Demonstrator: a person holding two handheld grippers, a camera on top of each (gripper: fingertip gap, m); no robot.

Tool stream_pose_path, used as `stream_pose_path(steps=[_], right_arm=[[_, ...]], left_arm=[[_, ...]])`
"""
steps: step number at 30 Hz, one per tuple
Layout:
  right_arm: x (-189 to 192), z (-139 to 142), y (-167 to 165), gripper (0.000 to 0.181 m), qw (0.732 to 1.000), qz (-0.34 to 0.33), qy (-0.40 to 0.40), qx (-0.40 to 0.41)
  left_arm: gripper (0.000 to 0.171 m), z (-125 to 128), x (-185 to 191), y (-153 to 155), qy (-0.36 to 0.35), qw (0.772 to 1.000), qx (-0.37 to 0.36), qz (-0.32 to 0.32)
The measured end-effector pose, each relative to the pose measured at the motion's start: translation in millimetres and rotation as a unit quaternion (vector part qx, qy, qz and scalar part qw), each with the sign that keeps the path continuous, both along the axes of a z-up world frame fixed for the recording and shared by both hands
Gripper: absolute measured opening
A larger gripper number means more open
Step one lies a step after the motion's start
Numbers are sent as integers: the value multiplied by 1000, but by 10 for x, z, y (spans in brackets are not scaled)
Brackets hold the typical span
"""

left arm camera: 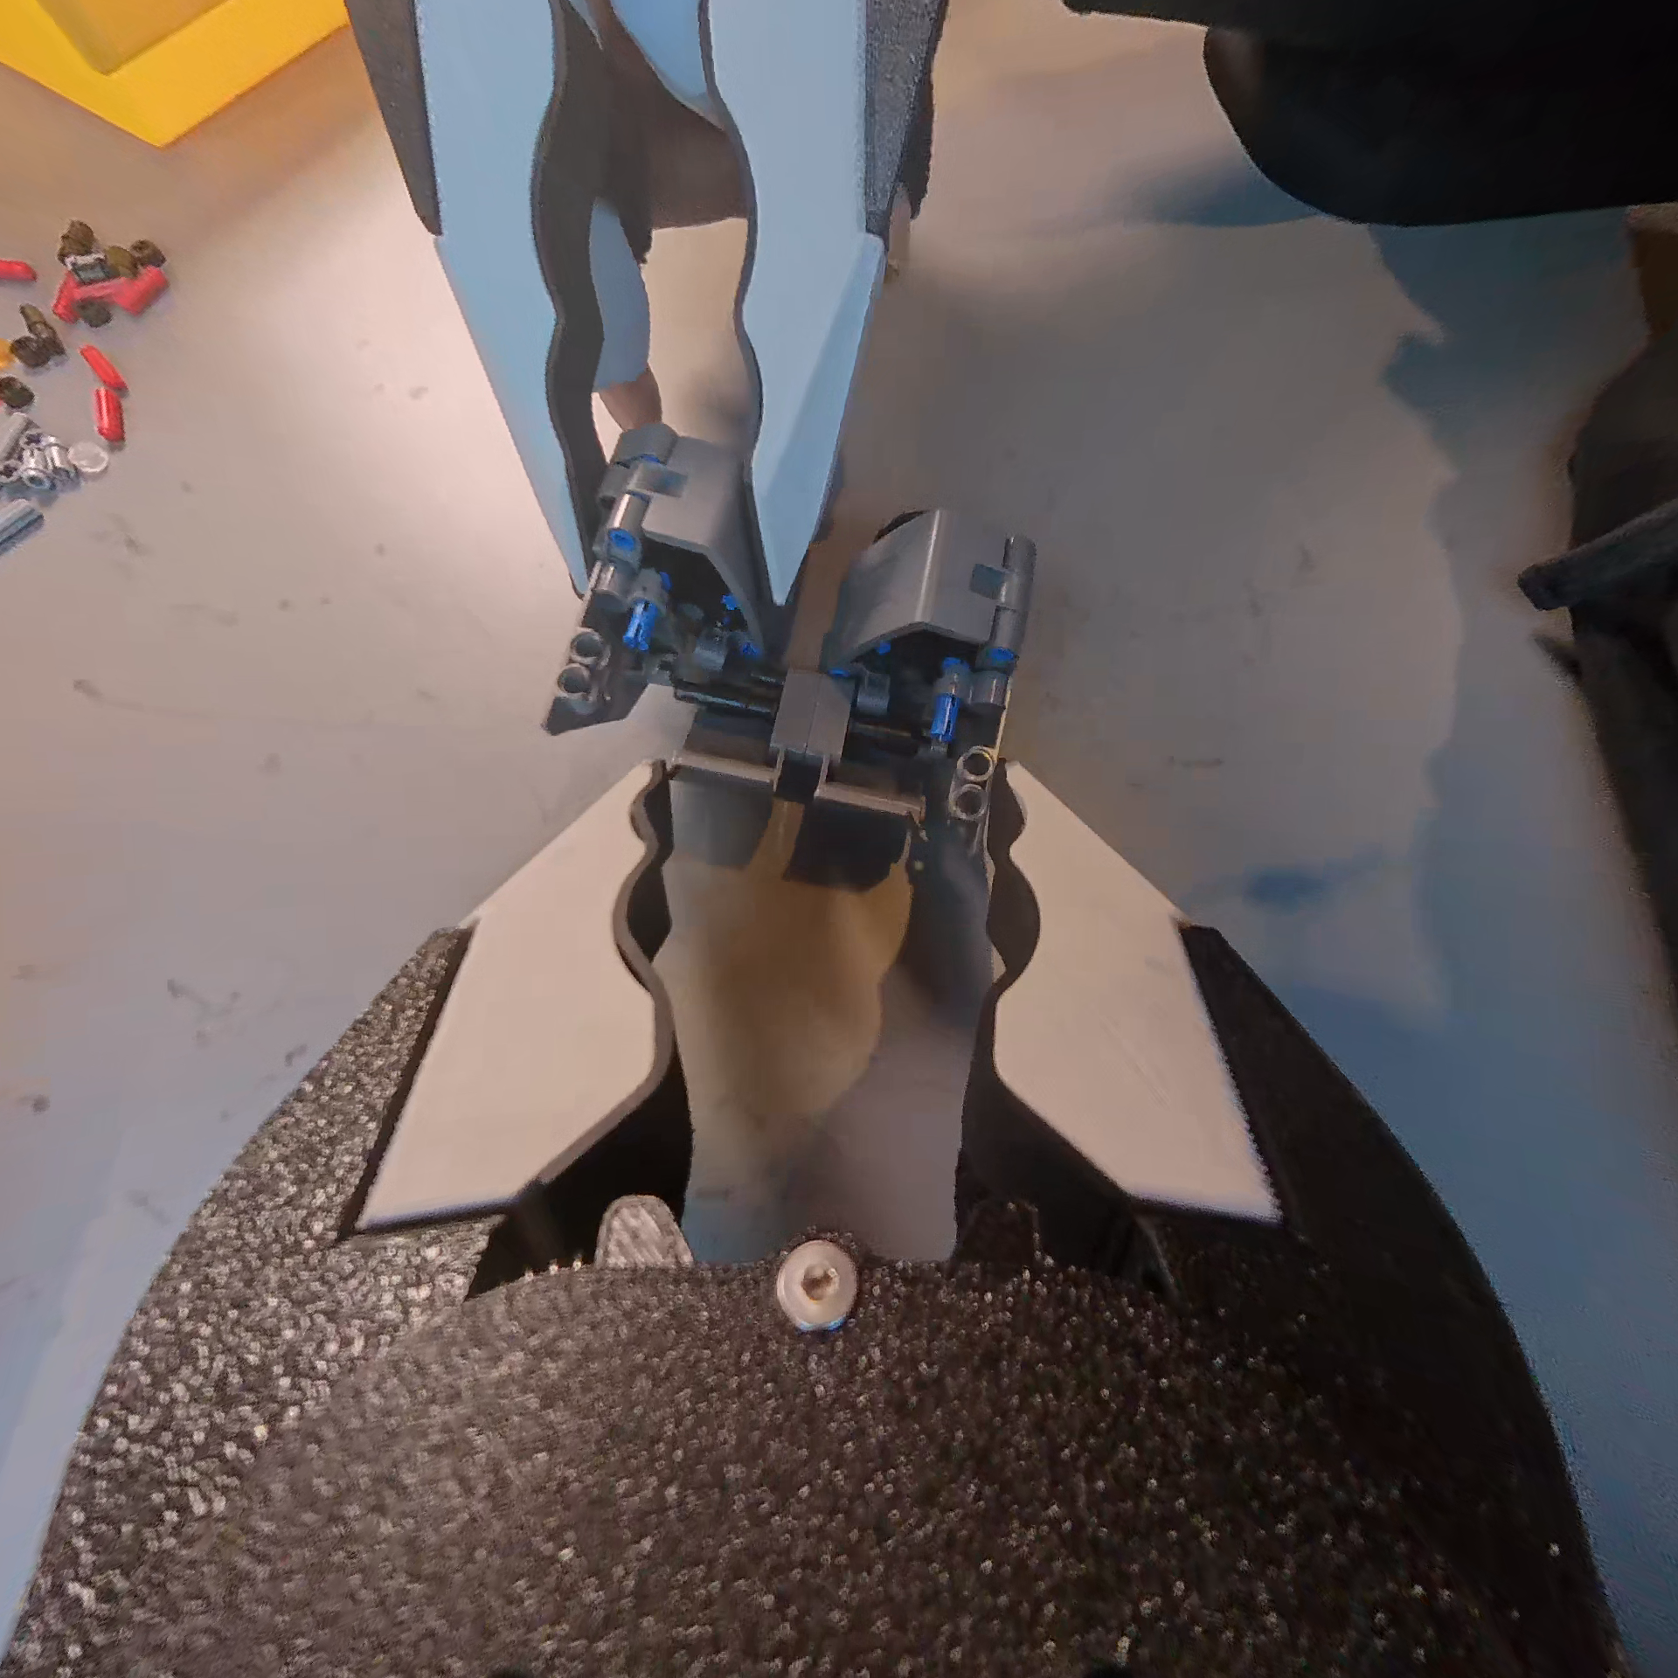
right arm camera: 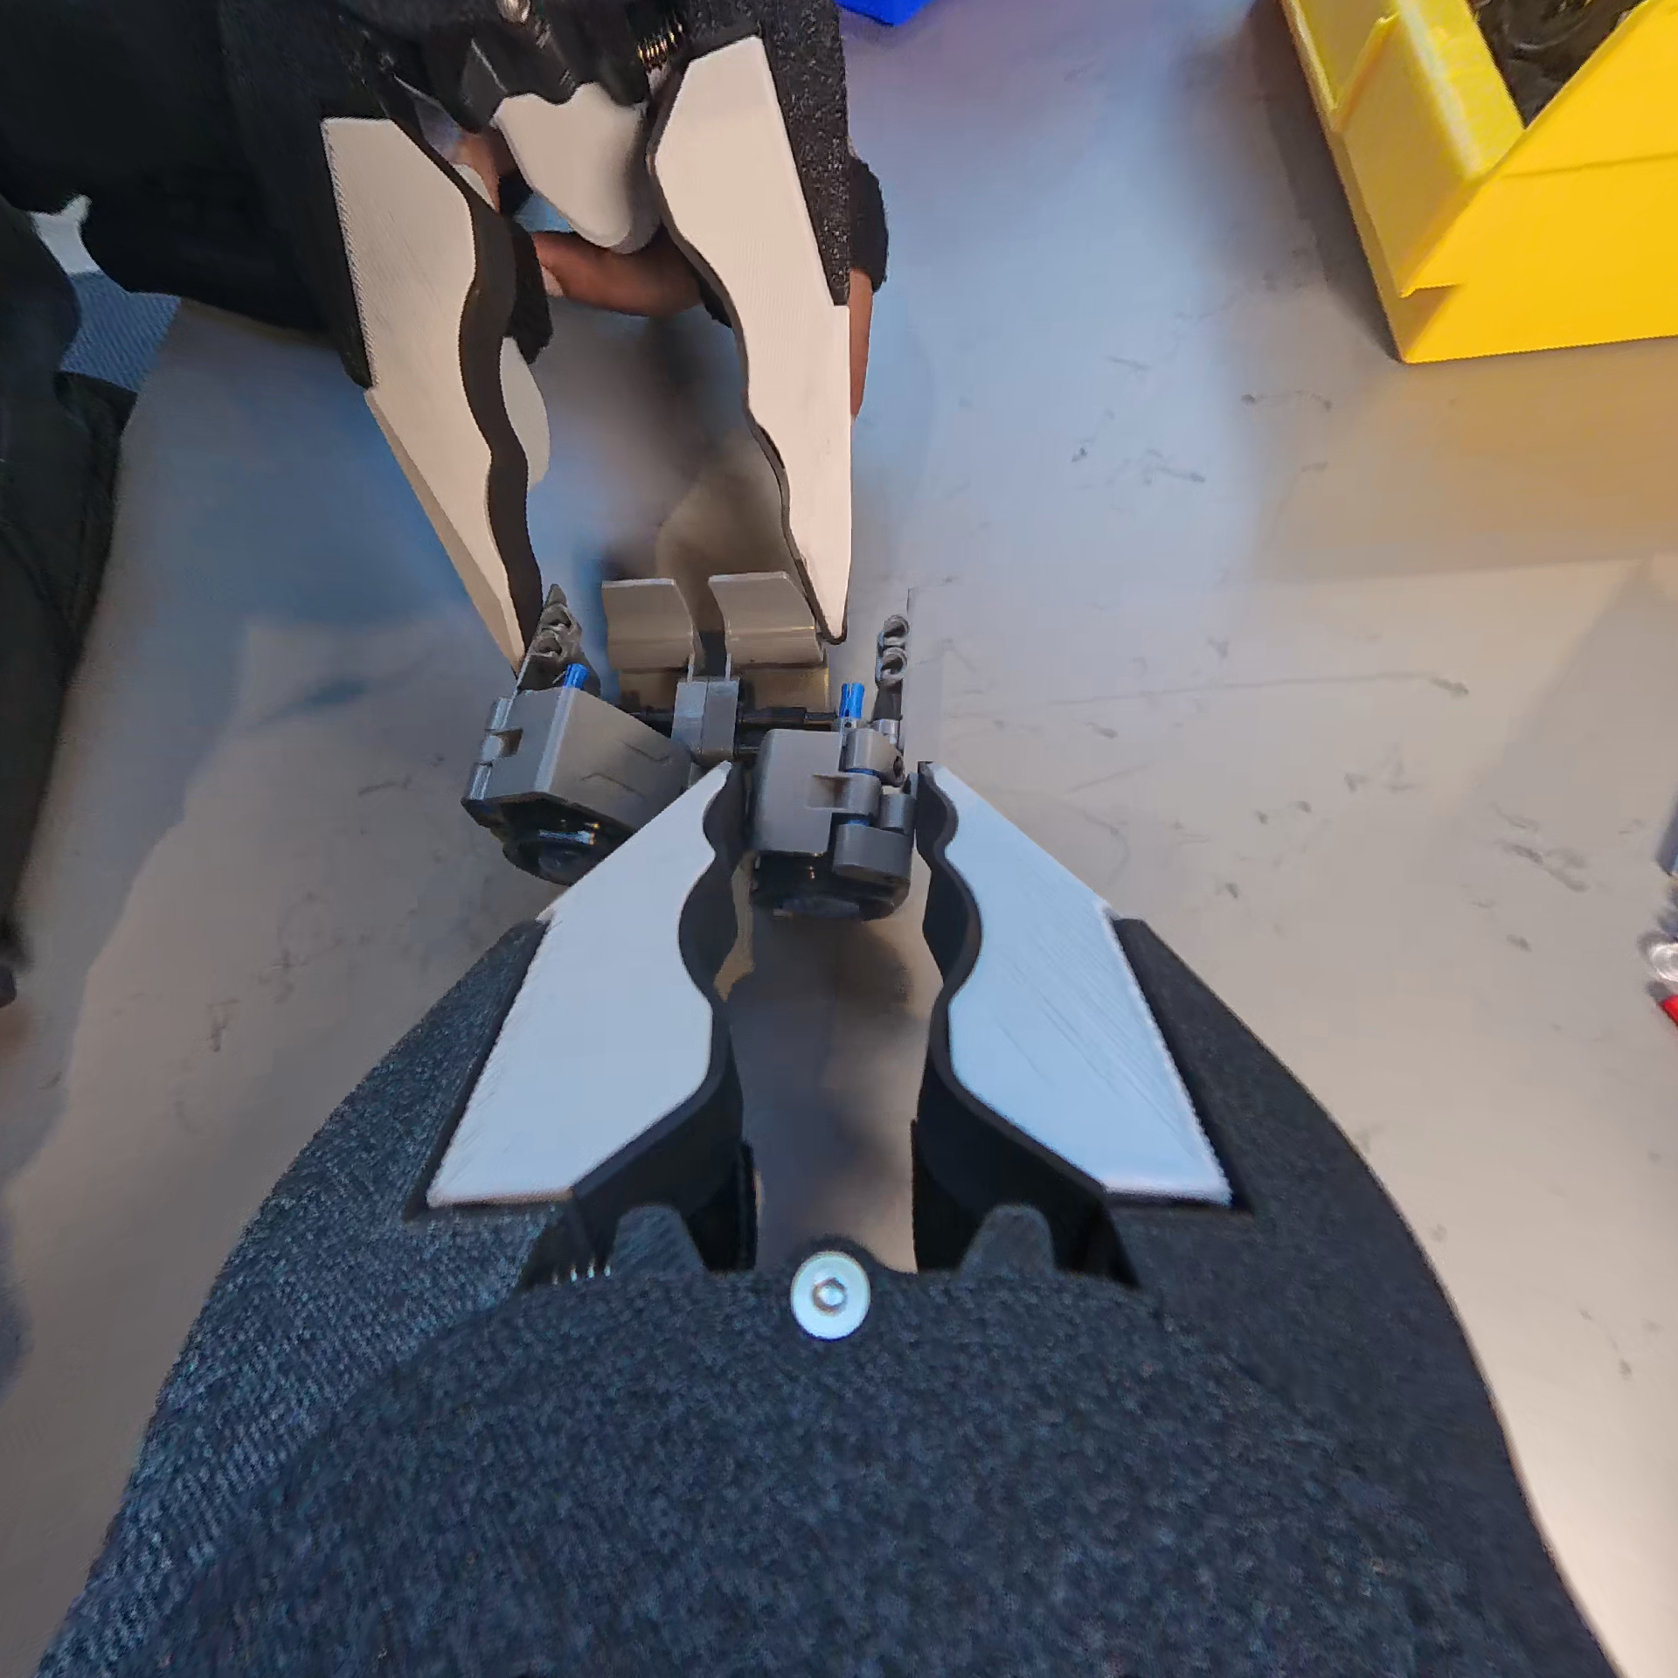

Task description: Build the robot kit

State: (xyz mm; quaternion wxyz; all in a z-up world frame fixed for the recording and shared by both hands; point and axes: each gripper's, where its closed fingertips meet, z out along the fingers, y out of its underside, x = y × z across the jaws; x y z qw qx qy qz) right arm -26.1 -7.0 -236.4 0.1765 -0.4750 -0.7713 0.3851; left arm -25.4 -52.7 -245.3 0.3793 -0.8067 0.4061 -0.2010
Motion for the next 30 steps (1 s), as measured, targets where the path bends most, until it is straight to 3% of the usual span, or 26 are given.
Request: stream_pose_path(steps=[8,30], right_arm=[[51,51,-59,35,998,8,-12,-68],[-39,24,-74,35,995,-20,11,-93]], left_arm=[[69,21,5,-12,2,1000,15,-11],[69,1,23,-54,-18,1000,-7,-20]])
